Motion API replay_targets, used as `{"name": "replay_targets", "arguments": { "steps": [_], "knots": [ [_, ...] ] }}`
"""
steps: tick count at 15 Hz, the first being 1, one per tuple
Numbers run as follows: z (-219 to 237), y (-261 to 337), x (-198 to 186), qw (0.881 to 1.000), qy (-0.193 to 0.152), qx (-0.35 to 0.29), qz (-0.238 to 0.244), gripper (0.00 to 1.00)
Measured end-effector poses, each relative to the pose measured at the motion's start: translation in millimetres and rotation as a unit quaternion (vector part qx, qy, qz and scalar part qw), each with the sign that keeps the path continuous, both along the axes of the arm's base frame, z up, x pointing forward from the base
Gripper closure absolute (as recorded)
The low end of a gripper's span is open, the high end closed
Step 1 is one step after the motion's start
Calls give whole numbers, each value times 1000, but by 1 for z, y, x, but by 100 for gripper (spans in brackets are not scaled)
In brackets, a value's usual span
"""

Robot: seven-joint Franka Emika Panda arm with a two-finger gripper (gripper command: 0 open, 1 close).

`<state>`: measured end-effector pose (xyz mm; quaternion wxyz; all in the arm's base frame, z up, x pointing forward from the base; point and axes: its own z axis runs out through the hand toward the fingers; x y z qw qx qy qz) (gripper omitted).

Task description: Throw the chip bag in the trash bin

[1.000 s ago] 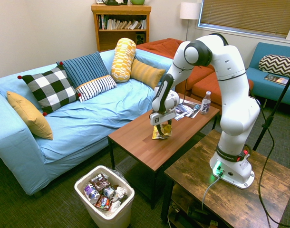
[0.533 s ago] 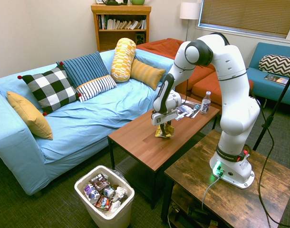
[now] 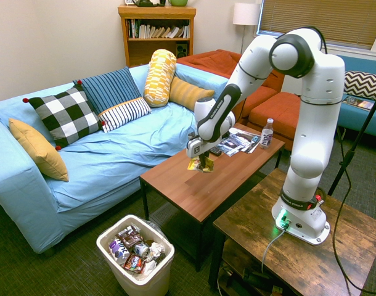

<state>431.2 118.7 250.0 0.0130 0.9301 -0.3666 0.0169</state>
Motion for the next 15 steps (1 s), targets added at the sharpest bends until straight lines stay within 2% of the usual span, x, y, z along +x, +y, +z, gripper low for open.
{"name": "replay_targets", "arguments": {
  "steps": [3,6,10,14,15],
  "knots": [
    [31,92,-27,998,-13,-1,55,100],
    [32,170,-35,994,-17,-6,104,100],
    [-18,258,-27,988,-2,-6,154,100],
    [-73,319,-24,982,6,-12,189,100],
    [-85,329,-24,981,4,-14,196,0]
  ]
}}
